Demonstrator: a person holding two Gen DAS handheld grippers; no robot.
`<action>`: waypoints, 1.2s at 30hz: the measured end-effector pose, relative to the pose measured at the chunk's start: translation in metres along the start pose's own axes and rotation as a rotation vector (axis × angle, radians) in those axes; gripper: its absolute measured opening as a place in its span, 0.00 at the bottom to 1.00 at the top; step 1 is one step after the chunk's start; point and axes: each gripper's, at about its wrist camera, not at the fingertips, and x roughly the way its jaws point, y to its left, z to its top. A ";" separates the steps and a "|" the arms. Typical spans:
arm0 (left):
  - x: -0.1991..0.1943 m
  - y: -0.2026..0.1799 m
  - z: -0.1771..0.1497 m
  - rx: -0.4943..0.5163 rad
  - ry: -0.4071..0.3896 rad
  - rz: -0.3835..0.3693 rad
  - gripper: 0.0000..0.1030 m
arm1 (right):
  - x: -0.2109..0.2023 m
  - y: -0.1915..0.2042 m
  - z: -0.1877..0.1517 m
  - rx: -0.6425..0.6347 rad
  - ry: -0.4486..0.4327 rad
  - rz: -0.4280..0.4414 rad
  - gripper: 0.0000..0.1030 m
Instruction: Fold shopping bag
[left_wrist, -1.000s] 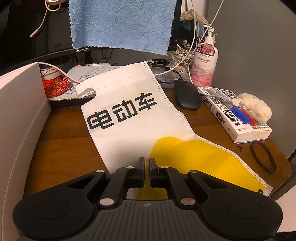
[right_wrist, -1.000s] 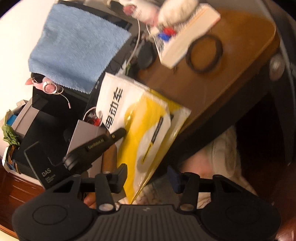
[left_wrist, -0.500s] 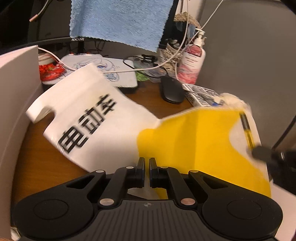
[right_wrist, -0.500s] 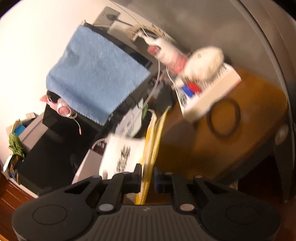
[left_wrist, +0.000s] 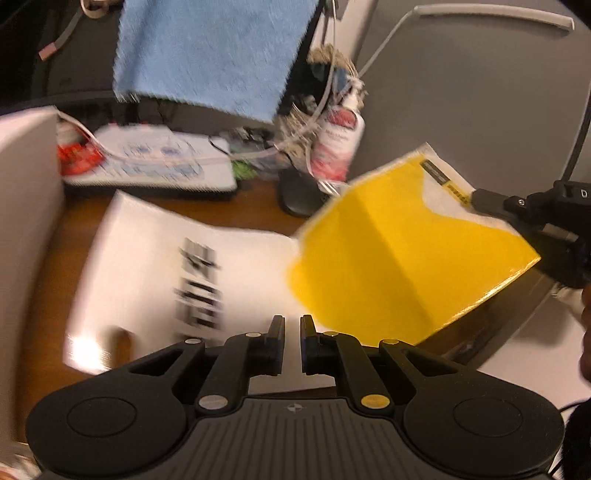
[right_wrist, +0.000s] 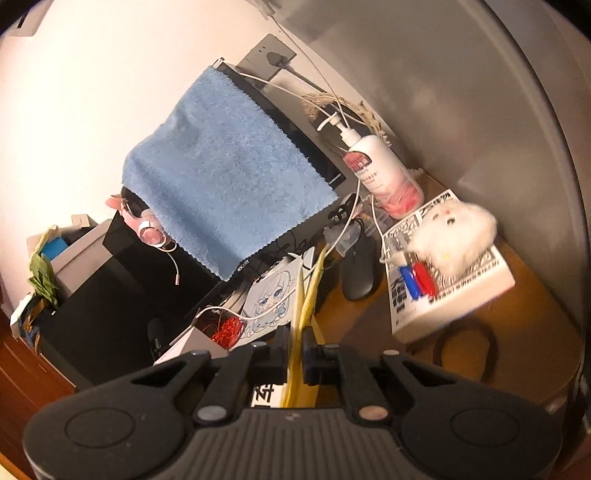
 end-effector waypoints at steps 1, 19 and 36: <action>-0.005 0.001 0.001 0.010 -0.015 0.019 0.07 | -0.001 0.000 0.004 -0.008 0.001 -0.005 0.06; 0.012 0.027 -0.009 -0.027 0.049 0.077 0.06 | 0.015 0.031 0.026 -0.083 0.034 0.099 0.07; 0.008 0.024 -0.014 -0.011 0.037 0.068 0.05 | 0.104 0.043 -0.038 0.032 0.273 0.243 0.14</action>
